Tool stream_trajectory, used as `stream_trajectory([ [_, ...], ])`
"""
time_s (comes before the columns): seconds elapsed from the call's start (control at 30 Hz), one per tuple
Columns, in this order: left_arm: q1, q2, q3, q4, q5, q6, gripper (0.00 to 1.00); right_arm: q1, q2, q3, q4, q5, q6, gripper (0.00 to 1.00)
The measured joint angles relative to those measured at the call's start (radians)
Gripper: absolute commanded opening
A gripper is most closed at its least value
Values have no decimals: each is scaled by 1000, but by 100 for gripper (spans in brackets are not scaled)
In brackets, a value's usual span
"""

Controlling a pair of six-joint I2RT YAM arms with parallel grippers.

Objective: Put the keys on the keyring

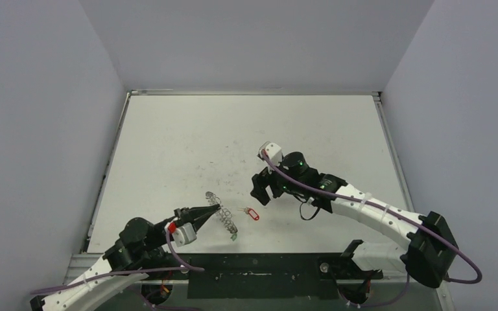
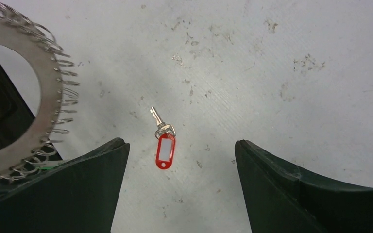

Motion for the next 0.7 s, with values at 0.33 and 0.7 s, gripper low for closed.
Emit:
stream_trajectory([
  [0.33,0,-18,155,-293,-131,-55,0,68,282,143,-99,66,28,52],
  [0.7,0,-39,264,-528,-229,-98,0,310,515,298,-225,388,174,44],
])
